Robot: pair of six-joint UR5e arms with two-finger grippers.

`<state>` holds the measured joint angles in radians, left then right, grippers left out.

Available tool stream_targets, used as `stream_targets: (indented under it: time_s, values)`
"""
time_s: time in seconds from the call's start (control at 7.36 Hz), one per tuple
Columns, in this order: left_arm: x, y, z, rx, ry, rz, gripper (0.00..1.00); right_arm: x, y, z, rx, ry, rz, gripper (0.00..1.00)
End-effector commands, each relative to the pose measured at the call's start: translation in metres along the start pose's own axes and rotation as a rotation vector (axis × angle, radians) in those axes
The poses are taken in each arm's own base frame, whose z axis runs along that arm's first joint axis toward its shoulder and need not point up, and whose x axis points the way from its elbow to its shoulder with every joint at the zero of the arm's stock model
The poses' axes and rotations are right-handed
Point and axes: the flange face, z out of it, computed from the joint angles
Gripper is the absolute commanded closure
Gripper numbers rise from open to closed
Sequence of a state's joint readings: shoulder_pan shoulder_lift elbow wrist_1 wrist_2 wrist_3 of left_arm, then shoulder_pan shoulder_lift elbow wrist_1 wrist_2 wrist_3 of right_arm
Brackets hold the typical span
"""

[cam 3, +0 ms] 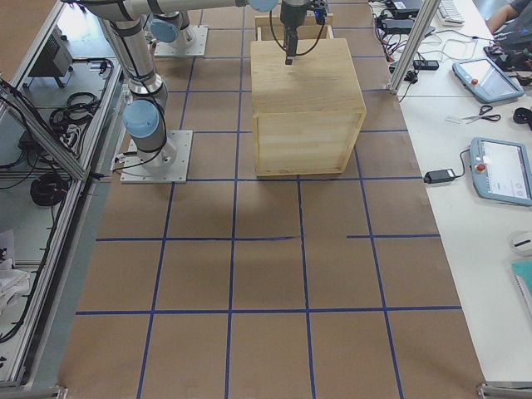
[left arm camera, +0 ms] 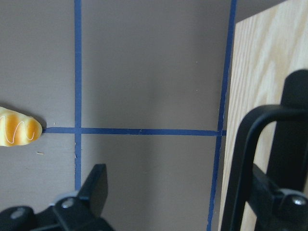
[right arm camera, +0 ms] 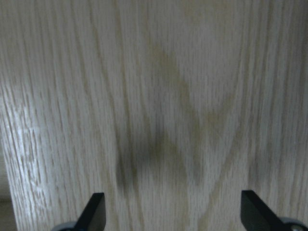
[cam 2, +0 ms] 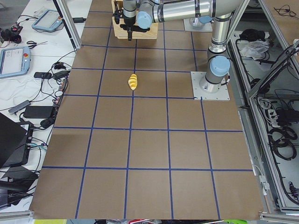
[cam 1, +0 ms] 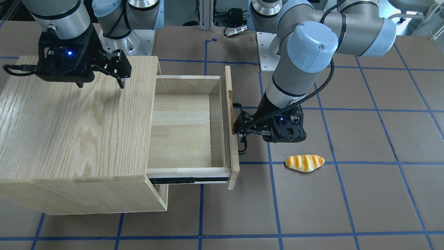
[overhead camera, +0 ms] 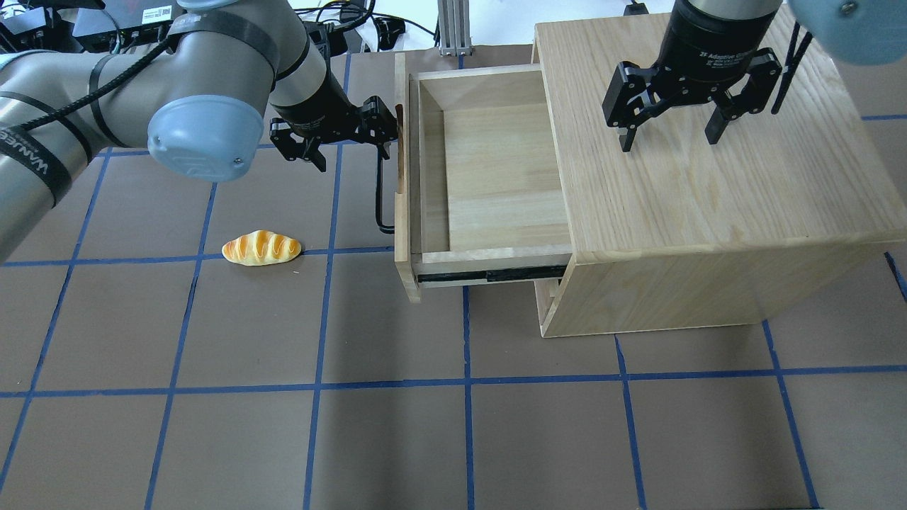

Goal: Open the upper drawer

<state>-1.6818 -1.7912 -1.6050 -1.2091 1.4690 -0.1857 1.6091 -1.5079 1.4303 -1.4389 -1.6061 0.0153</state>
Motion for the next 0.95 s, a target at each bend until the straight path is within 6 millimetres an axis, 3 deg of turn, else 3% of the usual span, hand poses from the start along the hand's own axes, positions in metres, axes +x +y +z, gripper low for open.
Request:
stream_targets:
  time_s: [0.0,0.27,0.68,0.81]
  values:
    - [-0.009,-0.002,-0.002,0.002,-0.019,0.0,0.0,0.0,0.0,0.0,-0.001,0.0,0.0,0.0]
    - [-0.016,-0.002,-0.017,-0.003,-0.018,-0.012,0.0,0.0,0.0,0.0,0.001,0.0,0.0,0.0]
    - [-0.019,0.022,-0.056,-0.034,-0.023,-0.009,0.0,0.0,0.0,0.0,-0.001,0.0,0.0,0.0]
    - [-0.04,0.023,-0.069,-0.046,-0.027,0.008,0.0,0.0,0.0,0.0,-0.001,0.0,0.0,0.0]
